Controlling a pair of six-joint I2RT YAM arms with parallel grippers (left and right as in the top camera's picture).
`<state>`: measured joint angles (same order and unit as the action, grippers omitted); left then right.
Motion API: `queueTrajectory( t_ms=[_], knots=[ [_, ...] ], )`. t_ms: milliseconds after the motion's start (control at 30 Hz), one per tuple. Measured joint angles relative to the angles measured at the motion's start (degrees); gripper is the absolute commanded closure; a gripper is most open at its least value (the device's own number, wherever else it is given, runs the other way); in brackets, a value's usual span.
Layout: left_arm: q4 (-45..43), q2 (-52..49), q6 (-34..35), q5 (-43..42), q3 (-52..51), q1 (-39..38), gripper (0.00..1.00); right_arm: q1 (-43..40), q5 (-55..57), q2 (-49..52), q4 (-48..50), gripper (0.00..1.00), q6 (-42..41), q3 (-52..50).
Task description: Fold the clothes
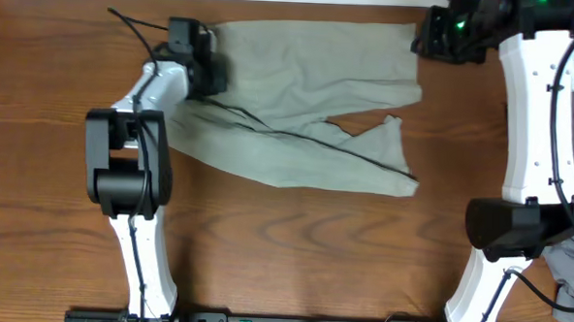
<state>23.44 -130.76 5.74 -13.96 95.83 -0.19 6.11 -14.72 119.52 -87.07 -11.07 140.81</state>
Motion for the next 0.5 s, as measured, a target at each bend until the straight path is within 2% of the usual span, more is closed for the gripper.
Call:
queueTrajectory(
  t_ms=[133, 167, 267, 500],
  knots=[
    [9.03, -1.55, -1.22, 1.01, 6.56, 1.51, 0.83, 1.42, 3.13, 0.72, -3.8, 0.62, 0.13, -1.36],
    [12.11, -1.6, -1.62, 1.09, 8.41, 1.53, 0.78, 1.55, 3.56, 1.03, -4.44, 0.6, 0.42, -2.4],
    [19.17, -1.38, -2.73, 1.33, 13.18, 1.38, 0.73, 1.64, 4.42, 1.79, -5.03, 0.57, 1.55, -6.97],
    [35.67, 5.49, -4.48, 1.51, 15.78, 1.14, 0.64, 1.68, 3.85, 3.45, -5.42, 0.56, 7.15, -18.97]
  ],
)
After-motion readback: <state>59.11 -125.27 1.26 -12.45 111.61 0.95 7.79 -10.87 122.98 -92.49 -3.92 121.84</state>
